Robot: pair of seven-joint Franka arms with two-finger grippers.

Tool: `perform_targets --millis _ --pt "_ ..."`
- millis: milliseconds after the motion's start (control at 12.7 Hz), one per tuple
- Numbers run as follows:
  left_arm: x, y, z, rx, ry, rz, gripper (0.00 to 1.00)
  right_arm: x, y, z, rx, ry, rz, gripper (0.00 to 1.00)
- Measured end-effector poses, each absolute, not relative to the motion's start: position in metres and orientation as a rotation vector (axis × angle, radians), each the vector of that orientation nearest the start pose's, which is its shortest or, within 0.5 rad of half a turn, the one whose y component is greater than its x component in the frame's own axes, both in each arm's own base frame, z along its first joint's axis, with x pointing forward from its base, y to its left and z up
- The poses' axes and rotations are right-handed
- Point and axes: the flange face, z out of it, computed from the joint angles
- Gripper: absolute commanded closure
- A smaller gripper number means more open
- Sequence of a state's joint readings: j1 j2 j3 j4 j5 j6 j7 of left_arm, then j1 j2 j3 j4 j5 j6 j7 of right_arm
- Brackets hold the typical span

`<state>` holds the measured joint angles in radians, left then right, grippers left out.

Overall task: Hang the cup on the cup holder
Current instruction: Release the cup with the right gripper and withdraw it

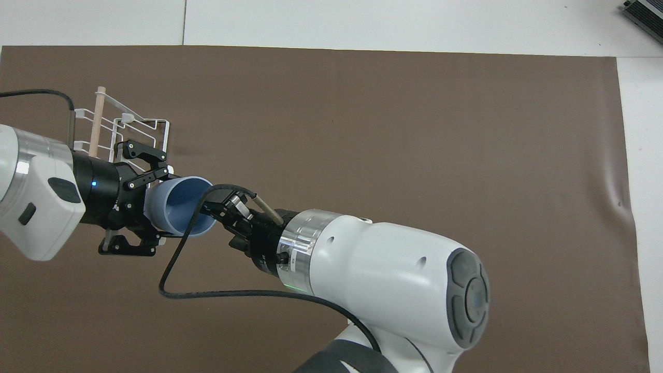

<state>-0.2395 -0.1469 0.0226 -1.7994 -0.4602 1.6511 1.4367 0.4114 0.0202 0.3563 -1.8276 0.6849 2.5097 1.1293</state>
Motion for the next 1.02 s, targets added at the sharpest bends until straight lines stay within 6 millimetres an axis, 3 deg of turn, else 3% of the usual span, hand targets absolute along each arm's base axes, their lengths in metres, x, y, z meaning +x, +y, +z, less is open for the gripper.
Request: perform_targets --millis 236,472,630,787,1024 --pt "0.498 -0.127 0.607 -2.349 2.429 -0.309 1.00 0.448 0.422 0.590 -2.115 0.880 0.121 0.30" --pt "0.503 -0.106 0.605 -2.281 2.296 -0.127 1.00 0.453 0.416 0.590 -2.139 0.822 0.082 0.48" --pt "0.506 -0.097 0.608 -2.218 2.158 -0.007 1.00 0.461 0.405 0.585 -2.237 0.626 0.019 0.65" --pt "0.507 -0.102 0.612 -2.160 2.035 0.073 1.00 0.476 0.382 0.577 -2.340 0.377 -0.032 0.78" --pt "0.509 -0.106 0.615 -2.109 1.908 0.123 1.00 0.495 0.345 0.568 -2.457 0.057 -0.086 0.78"
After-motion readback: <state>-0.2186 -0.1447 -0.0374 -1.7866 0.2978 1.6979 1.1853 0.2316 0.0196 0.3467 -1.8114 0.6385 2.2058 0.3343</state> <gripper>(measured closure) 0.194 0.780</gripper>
